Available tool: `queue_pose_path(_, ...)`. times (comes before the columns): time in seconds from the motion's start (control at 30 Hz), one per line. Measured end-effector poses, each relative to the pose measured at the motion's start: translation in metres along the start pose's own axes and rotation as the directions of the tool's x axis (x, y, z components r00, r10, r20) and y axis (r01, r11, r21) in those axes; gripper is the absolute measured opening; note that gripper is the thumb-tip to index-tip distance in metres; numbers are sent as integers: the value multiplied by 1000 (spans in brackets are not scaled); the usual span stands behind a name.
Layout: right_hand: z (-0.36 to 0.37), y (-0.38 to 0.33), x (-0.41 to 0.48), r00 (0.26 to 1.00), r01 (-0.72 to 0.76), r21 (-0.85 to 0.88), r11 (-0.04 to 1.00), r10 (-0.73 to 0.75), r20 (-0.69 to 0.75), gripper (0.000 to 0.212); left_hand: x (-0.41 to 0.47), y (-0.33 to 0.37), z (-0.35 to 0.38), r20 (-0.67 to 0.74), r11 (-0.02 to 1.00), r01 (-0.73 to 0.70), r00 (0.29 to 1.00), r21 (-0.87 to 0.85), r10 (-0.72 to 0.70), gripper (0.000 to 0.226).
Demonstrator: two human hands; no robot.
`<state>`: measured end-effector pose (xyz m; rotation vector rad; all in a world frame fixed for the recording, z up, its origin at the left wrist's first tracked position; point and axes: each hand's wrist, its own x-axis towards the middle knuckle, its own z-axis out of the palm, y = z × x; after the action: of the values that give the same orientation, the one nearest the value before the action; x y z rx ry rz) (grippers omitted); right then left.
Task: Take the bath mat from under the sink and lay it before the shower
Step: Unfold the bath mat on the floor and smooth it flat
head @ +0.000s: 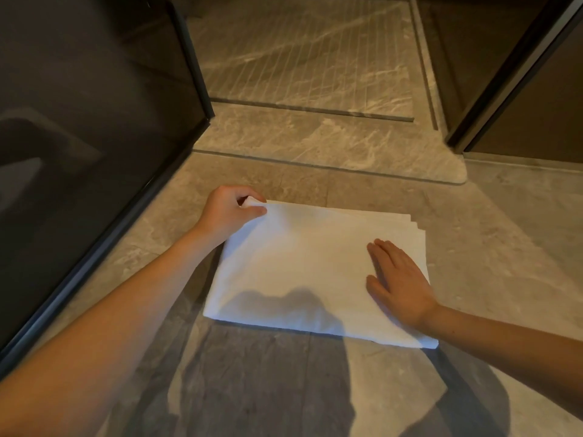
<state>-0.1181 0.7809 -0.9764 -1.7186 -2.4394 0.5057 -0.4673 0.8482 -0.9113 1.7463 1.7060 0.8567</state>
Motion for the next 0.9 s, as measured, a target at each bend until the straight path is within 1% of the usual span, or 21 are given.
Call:
queue_pose_path(0.07, -15, -18, 14, 996, 18, 204, 979, 1, -92, 65, -12, 12, -7, 0, 1000, -16, 1000, -19, 16, 12)
queue_pose_path(0.1, -23, -30, 24, 991, 51, 268, 962, -15, -136, 68, -18, 17, -10, 9, 1000, -13, 1000, -27, 13, 13)
queue_pose_path(0.13, -31, -43, 36, 985, 101, 288, 952, -56, -161, 72, -23, 22, -13, 27, 999, -5, 1000, -38, 6, 13)
queue_pose_path(0.2, -44, -66, 61, 973, 212, 228, 950, -183, -142, 77, -30, 31, -21, 75, 998, 3, 997, -55, 1, 16)
queue_pose_path(0.27, -50, -79, 80, 965, 261, 148, 954, -254, -65, 71, -36, 38, -29, 112, 998, -13, 993, -65, 21, 18)
queue_pose_path(0.3, -51, -80, 87, 968, 253, 137, 958, -250, -39, 62, -39, 40, -33, 121, 997, -12, 992, -80, 22, 18)
queue_pose_path(0.4, -53, -72, 89, 974, 226, 160, 961, -221, -51, 23, -48, 42, -43, 117, 991, 9, 993, -137, 7, 18)
queue_pose_path(0.43, -54, -67, 87, 976, 216, 164, 962, -215, -25, 15, -51, 41, -46, 114, 989, 13, 993, -144, 3, 18)
queue_pose_path(0.5, -58, -54, 83, 986, 155, 195, 968, -164, 30, 16, -55, 39, -49, 115, 988, 24, 993, -153, -6, 18)
queue_pose_path(0.57, -63, -43, 77, 996, 84, 255, 963, -89, 8, 16, -59, 36, -49, 102, 988, 37, 995, -152, -22, 17)
queue_pose_path(0.6, -66, -39, 73, 998, 67, 284, 957, -62, -25, 14, -60, 35, -49, 90, 993, 39, 996, -113, -29, 16)
queue_pose_path(0.63, -68, -37, 68, 997, 67, 305, 950, -52, -58, 14, -61, 35, -49, 81, 999, 28, 996, -24, -26, 16)
queue_pose_path(0.67, -70, -37, 63, 995, 81, 314, 946, -57, -84, 15, -61, 35, -48, 84, 994, -6, 996, 106, -3, 17)
queue_pose_path(0.7, -71, -38, 58, 992, 101, 313, 944, -72, -102, 16, -60, 36, -47, 105, 967, -65, 994, 245, 40, 20)
queue_pose_path(0.73, -71, -40, 52, 989, 124, 304, 945, -92, -118, 17, -60, 37, -45, 144, 919, -139, 985, 368, 91, 24)
queue_pose_path(0.8, -72, -45, 42, 982, 161, 296, 942, -123, -144, 19, -57, 43, -36, 234, 780, -273, 958, 563, 167, 33)
queue_pose_path(0.87, -74, -52, 32, 978, 182, 308, 934, -138, -158, 20, -54, 48, -22, 310, 654, -363, 929, 664, 201, 38)
queue_pose_path(0.9, -75, -55, 28, 975, 193, 314, 930, -146, -165, 19, -52, 52, -14, 338, 623, -397, 916, 674, 218, 35)
